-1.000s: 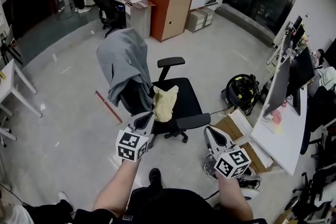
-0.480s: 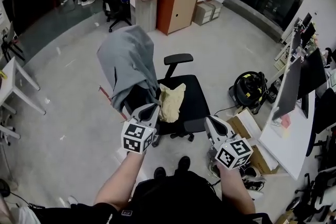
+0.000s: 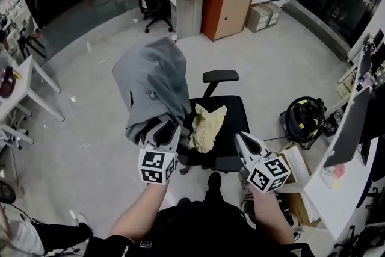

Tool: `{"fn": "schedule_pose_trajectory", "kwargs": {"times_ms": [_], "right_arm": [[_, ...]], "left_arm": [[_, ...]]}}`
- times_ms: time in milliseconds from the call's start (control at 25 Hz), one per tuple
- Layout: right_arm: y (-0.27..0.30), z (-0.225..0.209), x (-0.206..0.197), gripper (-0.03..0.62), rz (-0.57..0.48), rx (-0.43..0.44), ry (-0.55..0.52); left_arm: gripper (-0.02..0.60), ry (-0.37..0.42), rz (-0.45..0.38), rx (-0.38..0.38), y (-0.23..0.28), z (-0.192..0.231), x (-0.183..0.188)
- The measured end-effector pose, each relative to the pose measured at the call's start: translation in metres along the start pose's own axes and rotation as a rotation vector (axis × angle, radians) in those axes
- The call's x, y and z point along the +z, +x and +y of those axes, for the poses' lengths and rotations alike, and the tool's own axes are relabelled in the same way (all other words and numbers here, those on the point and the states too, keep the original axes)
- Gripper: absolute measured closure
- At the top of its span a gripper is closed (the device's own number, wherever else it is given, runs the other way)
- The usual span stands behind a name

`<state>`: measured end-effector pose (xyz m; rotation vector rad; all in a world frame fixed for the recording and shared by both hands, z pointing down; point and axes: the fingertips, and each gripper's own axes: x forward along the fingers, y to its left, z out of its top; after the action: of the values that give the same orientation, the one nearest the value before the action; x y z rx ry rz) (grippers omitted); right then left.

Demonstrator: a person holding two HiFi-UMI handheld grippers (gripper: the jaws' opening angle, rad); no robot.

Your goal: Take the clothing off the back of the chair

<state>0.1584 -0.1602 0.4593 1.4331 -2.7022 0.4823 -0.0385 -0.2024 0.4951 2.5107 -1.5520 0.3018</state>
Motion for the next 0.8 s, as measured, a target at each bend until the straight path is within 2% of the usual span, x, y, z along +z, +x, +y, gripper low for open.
{"fn": "schedule_pose_trajectory", "kwargs": {"times_ms": [120, 320, 600, 800], "right_arm": [[0.025, -0.022, 0.008, 0.577, 0.012, 0.059, -0.004], [0.055, -0.048, 0.008, 0.577, 0.052, 0.145, 0.008], [0.086, -0.075, 0.017, 0.577, 0.086, 0.207, 0.022], [0.109, -0.093, 0.011, 0.577, 0.131, 0.216, 0.023]], "left_arm": [[0.521, 0.018, 0.007, 0.042, 0.013, -0.002, 0.001], [0.535, -0.016, 0.018, 0.109, 0.035, -0.008, 0.0], [0.541, -0.006, 0.053, 0.227, 0.055, 0.024, 0.004], [0.541, 0.018, 0.067, 0.232, 0.087, 0.042, 0.009]]}}
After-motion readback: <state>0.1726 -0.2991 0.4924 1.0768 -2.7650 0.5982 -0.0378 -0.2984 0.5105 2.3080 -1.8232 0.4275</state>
